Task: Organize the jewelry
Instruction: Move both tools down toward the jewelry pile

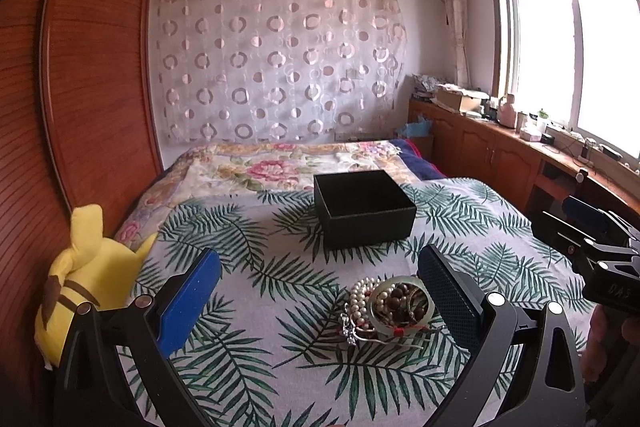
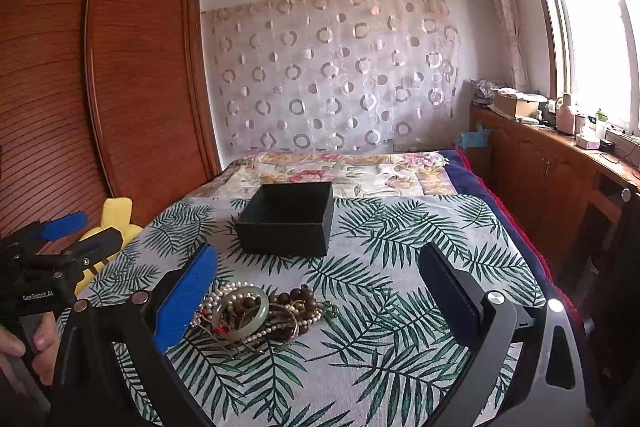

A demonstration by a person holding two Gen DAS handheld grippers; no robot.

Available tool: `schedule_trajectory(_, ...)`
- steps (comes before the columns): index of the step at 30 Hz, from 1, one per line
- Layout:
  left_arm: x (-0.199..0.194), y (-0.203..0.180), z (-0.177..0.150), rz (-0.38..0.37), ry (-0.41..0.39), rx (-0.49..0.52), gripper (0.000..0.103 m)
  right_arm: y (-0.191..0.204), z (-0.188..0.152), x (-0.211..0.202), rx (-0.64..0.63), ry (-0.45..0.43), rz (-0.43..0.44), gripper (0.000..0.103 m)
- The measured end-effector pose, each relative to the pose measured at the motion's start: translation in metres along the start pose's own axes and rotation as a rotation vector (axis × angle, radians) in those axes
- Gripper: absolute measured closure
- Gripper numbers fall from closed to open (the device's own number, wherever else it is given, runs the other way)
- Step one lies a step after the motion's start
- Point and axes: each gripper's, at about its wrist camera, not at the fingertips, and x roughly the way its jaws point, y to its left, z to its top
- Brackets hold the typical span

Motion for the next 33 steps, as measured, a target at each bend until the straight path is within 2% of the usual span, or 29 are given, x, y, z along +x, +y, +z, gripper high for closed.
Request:
schedule_trajectory(11,0.031,0.007,-0.018,-0.028,0.087,-0.022,0.007,-0.016,-0.015,0.018,0.016,0.058,0.017,0.002)
schedule_trajectory(21,0.052,0.001,-0.033,-0.061,0.121,0.009,0.007,-0.031,-0.035,0.035,0.001,0.119,-0.011,0.002)
schedule_trajectory(26,0.066,-0.008,-0.035,-0.141,0.191,0.041,0.007,-0.037,-0.049,0.041,-0.026,0.154,-0.011,0.002)
schedule_trajectory(33,0.092,-0.025,-0.040,-0.240,0.292,0.070,0.007,-0.049,-0.061,0.045,-0.017,0.205,0.038,0.002)
